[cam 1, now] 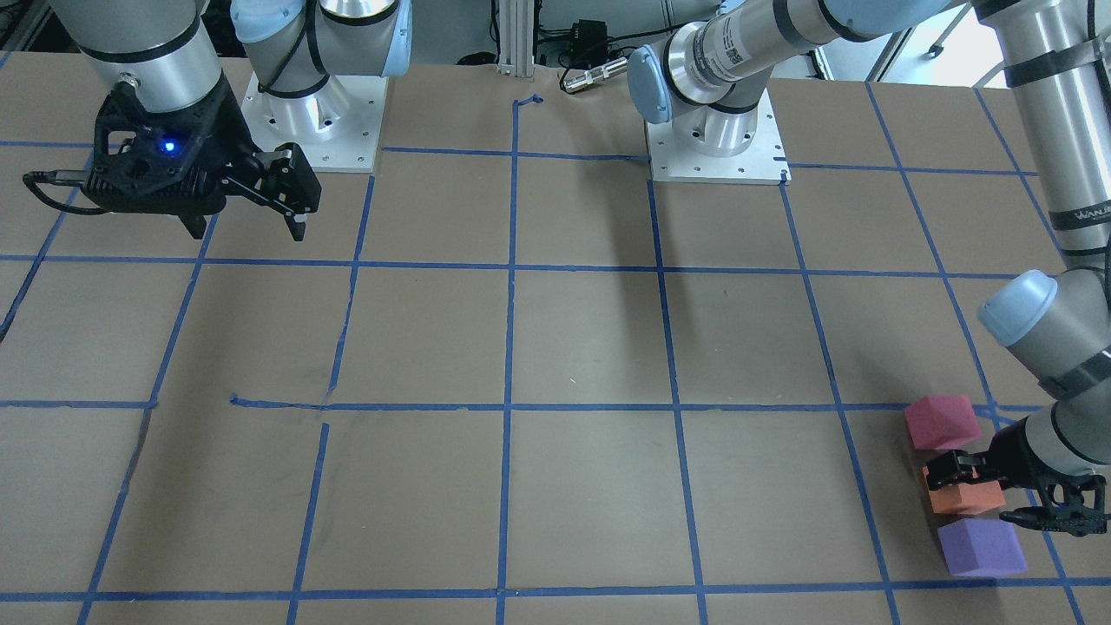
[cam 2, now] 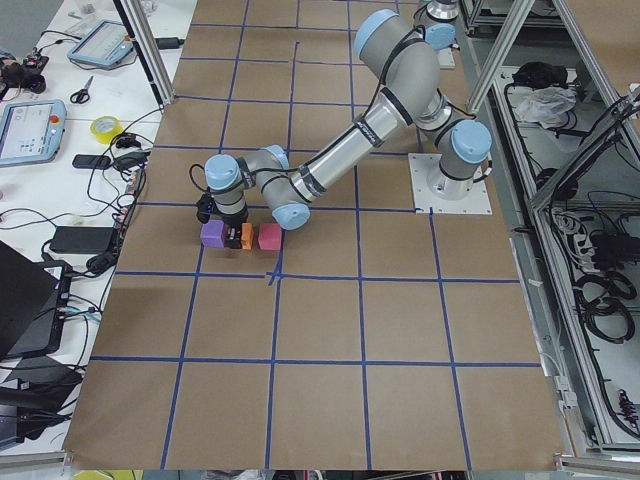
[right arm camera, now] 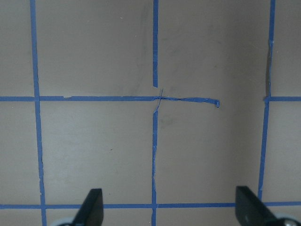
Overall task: Arrange blocks in a line
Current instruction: 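Lower the orange cube into the gap and adjust its position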
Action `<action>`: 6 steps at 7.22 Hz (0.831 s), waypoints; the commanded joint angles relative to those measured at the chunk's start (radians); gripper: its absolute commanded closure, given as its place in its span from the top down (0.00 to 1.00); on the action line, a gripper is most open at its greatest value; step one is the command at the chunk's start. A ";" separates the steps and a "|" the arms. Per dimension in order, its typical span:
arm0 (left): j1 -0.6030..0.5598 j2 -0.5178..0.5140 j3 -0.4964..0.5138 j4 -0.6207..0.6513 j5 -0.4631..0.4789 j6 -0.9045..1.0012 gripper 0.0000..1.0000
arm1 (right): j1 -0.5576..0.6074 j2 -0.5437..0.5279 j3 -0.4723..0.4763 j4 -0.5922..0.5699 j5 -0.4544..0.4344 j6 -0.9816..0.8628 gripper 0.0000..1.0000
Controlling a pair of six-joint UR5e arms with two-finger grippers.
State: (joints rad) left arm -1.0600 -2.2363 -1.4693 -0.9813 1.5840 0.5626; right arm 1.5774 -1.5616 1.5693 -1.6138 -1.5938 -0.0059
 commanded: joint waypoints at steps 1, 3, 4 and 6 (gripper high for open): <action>0.000 0.013 0.000 -0.005 0.002 -0.006 1.00 | 0.000 0.000 0.000 0.000 0.000 0.000 1.00; -0.020 0.111 0.001 -0.124 0.008 -0.012 1.00 | 0.000 0.000 0.000 0.000 0.000 -0.002 1.00; -0.020 0.185 0.015 -0.216 0.011 -0.009 1.00 | 0.001 0.000 0.000 0.000 0.000 -0.002 1.00; -0.024 0.346 0.006 -0.404 0.121 -0.022 1.00 | 0.000 0.000 0.000 0.000 0.000 -0.002 1.00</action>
State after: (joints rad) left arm -1.0814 -1.9921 -1.4619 -1.2643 1.6571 0.5505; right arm 1.5773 -1.5617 1.5693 -1.6137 -1.5938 -0.0076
